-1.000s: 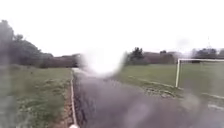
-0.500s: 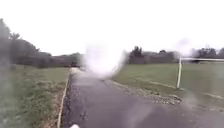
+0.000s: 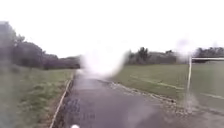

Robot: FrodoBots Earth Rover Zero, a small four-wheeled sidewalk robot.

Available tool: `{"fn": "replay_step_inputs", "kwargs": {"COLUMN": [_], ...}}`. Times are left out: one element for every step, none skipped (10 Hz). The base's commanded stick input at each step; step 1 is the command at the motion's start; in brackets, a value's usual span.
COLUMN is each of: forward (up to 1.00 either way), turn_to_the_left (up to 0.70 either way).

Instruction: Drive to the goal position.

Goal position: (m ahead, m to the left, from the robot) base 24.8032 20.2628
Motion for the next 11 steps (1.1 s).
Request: {"fn": "replay_step_inputs", "kwargs": {"forward": [0.7, 0.7, 0.7, 0.7, 0.7, 0.7, 0.7, 0.7, 0.7, 0.7, 0.7], "turn_to_the_left": [0.02, 0.0, 0.0, 0.34, 0.23, 0.12, 0.0, 0.0, 0.0, 0.0, 0.0]}}
